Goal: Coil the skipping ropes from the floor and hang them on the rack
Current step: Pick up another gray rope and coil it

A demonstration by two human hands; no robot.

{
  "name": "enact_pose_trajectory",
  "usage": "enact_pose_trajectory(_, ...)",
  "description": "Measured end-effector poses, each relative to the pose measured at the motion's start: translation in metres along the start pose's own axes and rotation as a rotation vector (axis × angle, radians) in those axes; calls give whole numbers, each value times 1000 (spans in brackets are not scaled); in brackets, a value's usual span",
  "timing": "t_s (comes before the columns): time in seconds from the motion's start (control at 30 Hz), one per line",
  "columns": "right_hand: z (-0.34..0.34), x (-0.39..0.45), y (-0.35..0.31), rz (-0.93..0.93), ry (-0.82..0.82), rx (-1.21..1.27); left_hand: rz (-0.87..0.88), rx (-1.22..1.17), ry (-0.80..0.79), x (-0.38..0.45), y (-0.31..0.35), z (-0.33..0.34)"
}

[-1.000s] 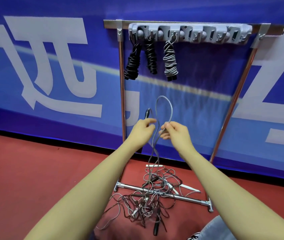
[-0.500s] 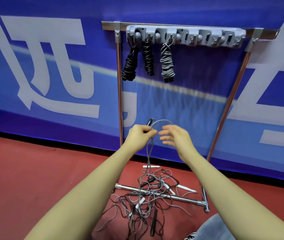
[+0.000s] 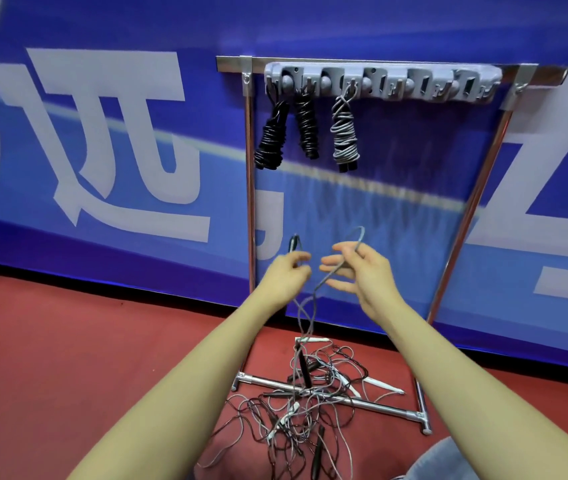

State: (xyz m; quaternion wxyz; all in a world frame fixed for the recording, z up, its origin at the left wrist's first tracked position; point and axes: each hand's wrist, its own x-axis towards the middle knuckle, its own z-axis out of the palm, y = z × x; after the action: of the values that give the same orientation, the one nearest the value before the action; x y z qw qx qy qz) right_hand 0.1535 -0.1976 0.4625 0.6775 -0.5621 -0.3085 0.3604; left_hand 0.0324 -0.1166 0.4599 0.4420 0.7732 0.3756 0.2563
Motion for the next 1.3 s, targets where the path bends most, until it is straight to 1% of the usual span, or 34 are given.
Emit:
enact_pose_trajectory(0.07,-3,4,-6,-7,26,131,25,114,-80,-7,-19,11)
enact_pose_trajectory(0.13,-4,7,-10,-3,26,207,53,129,-112,-9,-27,18)
enact_pose_trajectory(0.2,-3,9,-13,-9,21,247,82,117,-74,-7,-27,18)
enact_pose_trajectory(0.3,-6,11,-14,-36,8,320,103,116,38,0,-20,14)
enact_pose_trajectory(0.37,-9,11,-9,-15,-1,252,124,110,118,4,-11,8)
enact_pose_trajectory(0.43,-11,9,4,34,-7,35,141,76,178,9,0,1)
enact_pose_trajectory(0.5,-10,3,21,61,-83,-244,159,92,201,15,12,-4)
enact_pose_trajectory(0.57,-6,-2,33,85,-192,-416,176,131,208,19,23,-7)
enact_pose_trajectory(0.63,2,-6,36,95,-220,-414,188,112,214,21,30,-9)
enact_pose_trajectory(0.7,6,-5,33,72,-139,-369,207,84,201,21,34,-11)
enact_pose_trajectory(0.77,6,0,27,6,-34,-348,211,66,184,18,32,-11)
enact_pose_trajectory(0.83,5,4,23,-45,28,-333,196,56,196,16,22,-11)
enact_pose_trajectory(0.93,3,5,16,-43,101,-171,147,36,167,11,3,-7)
enact_pose_trajectory(1.0,4,4,10,-50,139,-24,83,35,91,9,-6,-3)
enact_pose_trajectory(1.07,6,4,5,-57,156,90,-2,87,-13,5,-13,0)
enact_pose_trajectory(1.13,8,5,1,-55,165,223,-38,167,-107,0,-23,4)
enact_pose_trajectory(1.17,8,6,-2,-49,170,299,-41,182,-130,-2,-27,7)
enact_pose_trajectory(1.2,9,8,-5,-39,179,373,-41,165,-129,-6,-29,10)
enact_pose_trajectory(1.23,10,9,-9,-22,183,446,-34,127,-96,-7,-31,15)
enact_pose_trajectory(1.3,13,11,-16,11,196,546,-10,60,27,-5,-28,22)
